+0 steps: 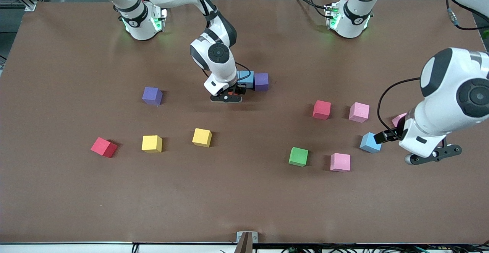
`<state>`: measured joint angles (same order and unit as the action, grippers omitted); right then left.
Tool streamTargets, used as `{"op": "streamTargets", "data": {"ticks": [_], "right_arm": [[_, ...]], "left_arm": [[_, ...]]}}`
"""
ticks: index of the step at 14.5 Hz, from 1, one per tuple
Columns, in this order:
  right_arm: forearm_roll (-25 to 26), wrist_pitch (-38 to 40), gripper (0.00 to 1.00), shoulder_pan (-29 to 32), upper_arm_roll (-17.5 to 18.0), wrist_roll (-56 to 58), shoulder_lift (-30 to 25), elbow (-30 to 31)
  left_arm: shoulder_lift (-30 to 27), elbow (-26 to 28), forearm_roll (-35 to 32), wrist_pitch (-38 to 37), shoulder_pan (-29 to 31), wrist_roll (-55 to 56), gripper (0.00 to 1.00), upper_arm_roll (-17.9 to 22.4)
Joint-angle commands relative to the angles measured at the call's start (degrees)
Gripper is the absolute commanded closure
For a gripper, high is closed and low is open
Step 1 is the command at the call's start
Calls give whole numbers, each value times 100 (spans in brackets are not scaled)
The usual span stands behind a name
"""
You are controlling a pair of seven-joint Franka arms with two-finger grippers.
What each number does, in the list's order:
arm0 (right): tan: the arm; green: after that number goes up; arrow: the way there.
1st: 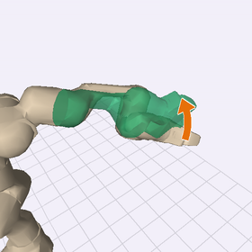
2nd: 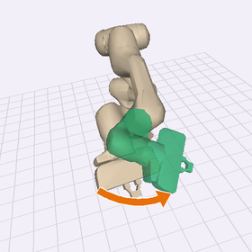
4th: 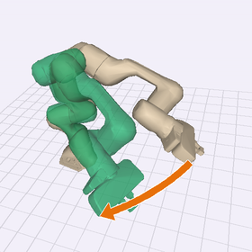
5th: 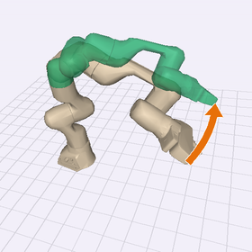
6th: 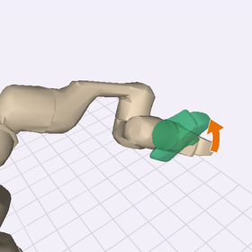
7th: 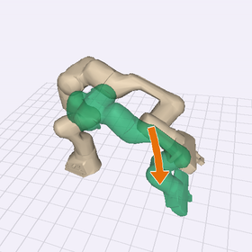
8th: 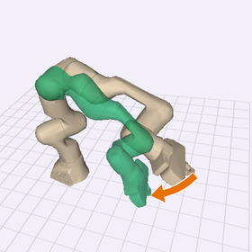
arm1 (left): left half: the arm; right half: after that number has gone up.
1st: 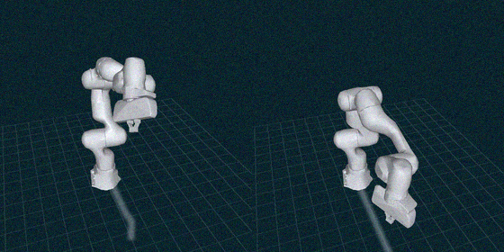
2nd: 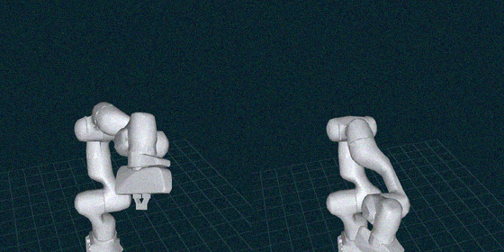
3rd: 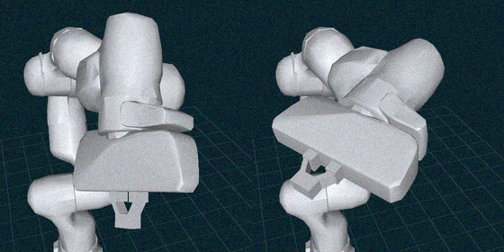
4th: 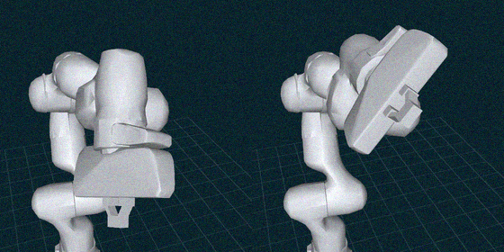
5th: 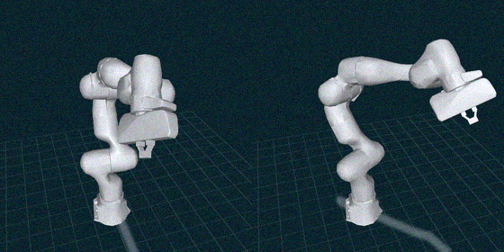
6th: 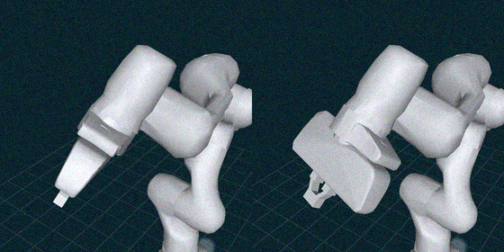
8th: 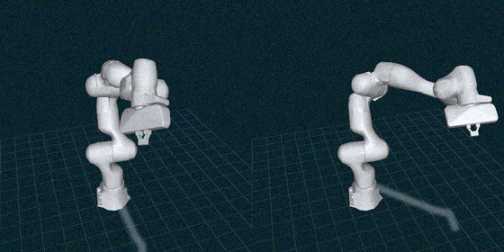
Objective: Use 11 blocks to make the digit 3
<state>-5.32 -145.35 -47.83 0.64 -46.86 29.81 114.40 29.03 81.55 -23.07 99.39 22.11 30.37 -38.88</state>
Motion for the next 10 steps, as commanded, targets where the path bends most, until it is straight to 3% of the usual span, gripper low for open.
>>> {"op": "streamTargets", "data": {"ticks": [1, 7, 10], "right_arm": [[-21, -20, 99, -104, -37, -139, 86, -14], [5, -20, 99, -156, -46, -60, 95, -6], [5, -28, 99, -165, -46, -69, 104, -6]], "left_arm": [[216, -60, 56, 19, -58, -23, 0, -23], [1236, -368, 39, 853, -504, 1179, 1, 21], [1386, -394, 91, 1205, -1163, 2407, 0, 485]]}}
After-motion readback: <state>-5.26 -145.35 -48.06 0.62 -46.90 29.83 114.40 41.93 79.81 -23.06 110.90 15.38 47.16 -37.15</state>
